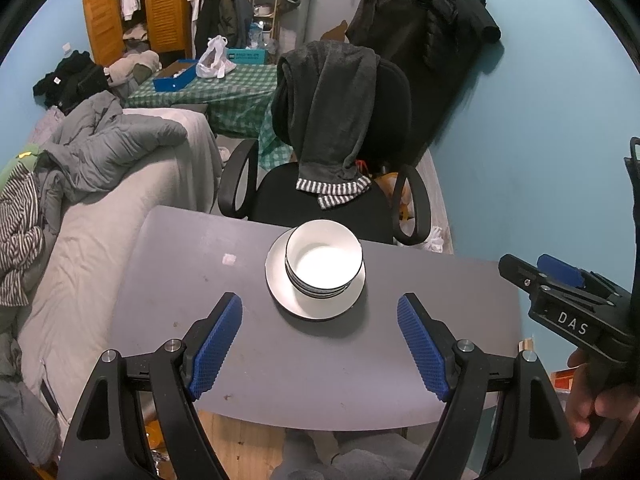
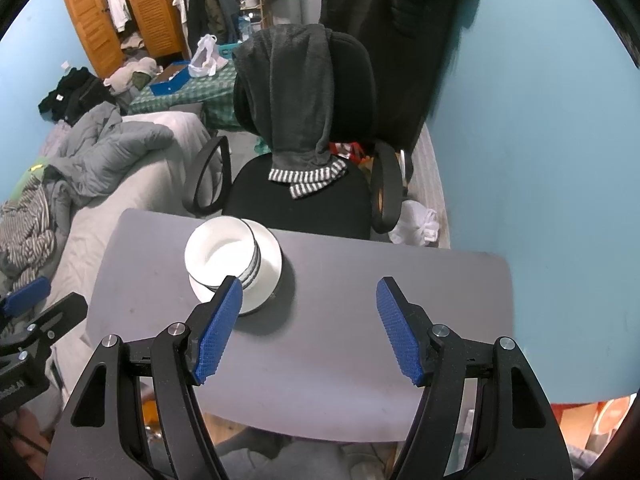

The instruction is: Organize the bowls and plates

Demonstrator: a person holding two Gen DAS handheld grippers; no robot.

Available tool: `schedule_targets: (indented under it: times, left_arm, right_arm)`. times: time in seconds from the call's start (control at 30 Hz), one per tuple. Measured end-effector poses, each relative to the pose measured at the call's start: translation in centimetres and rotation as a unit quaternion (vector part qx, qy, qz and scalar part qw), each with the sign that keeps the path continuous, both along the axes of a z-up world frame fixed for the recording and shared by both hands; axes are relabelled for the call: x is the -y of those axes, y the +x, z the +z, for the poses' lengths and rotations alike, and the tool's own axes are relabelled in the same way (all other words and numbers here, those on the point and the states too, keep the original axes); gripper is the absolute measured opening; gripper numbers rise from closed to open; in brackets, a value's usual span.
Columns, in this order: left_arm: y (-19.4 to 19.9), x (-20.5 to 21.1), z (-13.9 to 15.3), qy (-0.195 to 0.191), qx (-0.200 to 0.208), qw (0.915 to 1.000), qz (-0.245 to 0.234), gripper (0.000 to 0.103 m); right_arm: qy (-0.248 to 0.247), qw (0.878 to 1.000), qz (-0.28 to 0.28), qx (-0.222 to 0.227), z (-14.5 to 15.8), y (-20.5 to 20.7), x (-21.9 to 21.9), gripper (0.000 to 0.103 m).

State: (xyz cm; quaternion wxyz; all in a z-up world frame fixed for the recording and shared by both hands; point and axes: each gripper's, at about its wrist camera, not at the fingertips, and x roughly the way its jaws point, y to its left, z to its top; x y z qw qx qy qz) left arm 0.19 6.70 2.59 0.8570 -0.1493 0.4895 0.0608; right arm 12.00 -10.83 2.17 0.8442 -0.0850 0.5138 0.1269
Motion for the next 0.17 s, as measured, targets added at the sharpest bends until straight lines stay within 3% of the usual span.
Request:
schedule_targets:
  times: [0.17]
  left_arm:
    - [-0.24,0.06,0.25,0.003,0.001,1.0000,-0.005,0.081]
  right_arm:
    - [0.000,1.000,-0.001,0.000,-0.04,-0.04,0.34,0.069]
